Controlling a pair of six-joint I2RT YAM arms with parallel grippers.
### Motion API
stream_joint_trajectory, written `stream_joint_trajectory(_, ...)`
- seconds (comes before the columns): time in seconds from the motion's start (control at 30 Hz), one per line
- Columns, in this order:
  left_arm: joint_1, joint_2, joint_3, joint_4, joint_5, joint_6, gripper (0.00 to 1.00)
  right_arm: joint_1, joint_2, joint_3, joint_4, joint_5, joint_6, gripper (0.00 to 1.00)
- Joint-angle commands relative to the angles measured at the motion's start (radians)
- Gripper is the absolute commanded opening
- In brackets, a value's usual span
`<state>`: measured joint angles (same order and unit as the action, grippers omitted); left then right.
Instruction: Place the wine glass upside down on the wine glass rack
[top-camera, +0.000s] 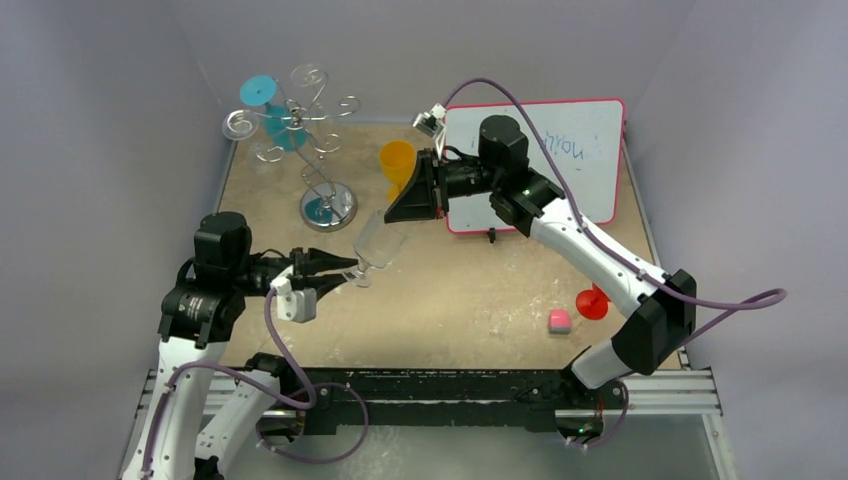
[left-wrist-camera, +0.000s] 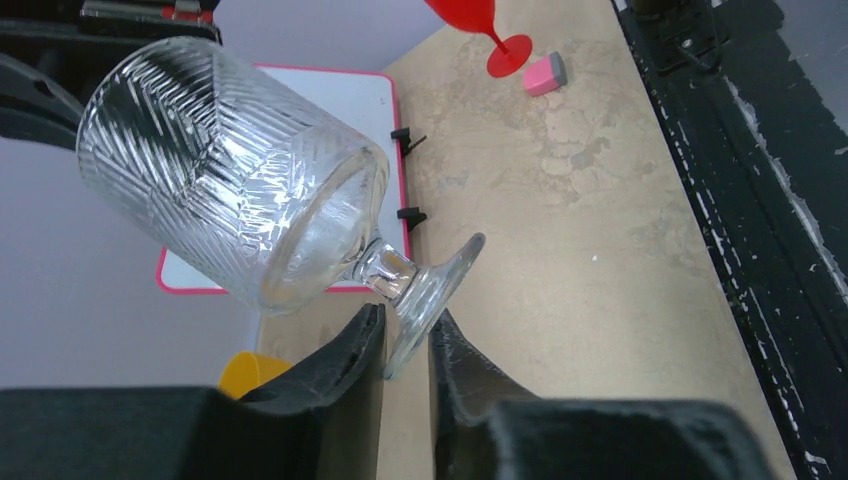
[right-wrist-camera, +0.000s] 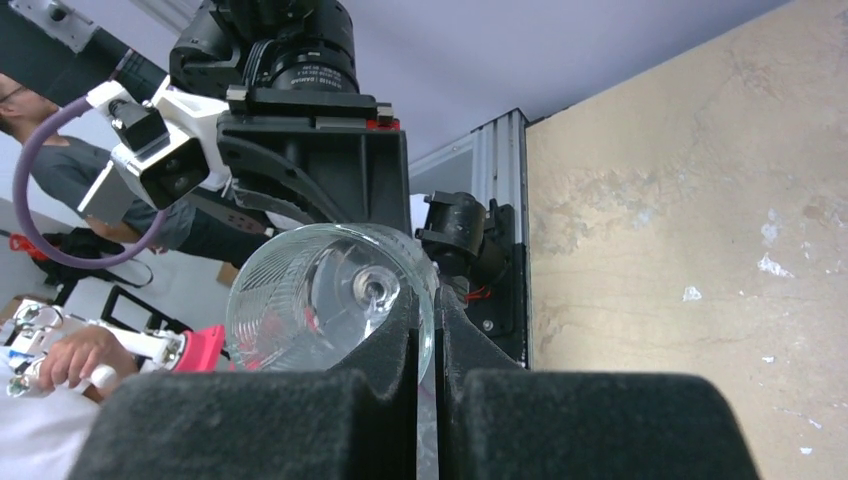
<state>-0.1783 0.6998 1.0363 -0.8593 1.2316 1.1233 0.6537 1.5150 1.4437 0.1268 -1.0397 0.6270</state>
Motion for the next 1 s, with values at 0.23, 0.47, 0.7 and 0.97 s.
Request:
stream_joint_trajectory(0.23, -0.004, -0.016, 0.048, -0.019, 0.054, 0.029, 0.0, 0.008, -0.027, 0.013, 0.143, 0.016, 0.063, 0.0)
stream_joint_trajectory(0.47, -0.005, -0.019, 0.057, -0.023, 0.047, 0.026, 0.0, 0.005, -0.057, -0.003, 0.147, 0.093, 0.086, 0.36)
stream_joint_trajectory(0.7, -0.004, -0.029, 0.052, -0.024, 0.038, 0.028, 0.0, -0.008, -0.104, -0.055, 0.178, 0.249, 0.136, 0.62)
stream_joint_trajectory(0.97, -0.005, -0.033, 0.047, 0.007, 0.006, -0.007, 0.0, -0.038, -0.185, -0.105, 0.16, 0.389, 0.133, 0.88)
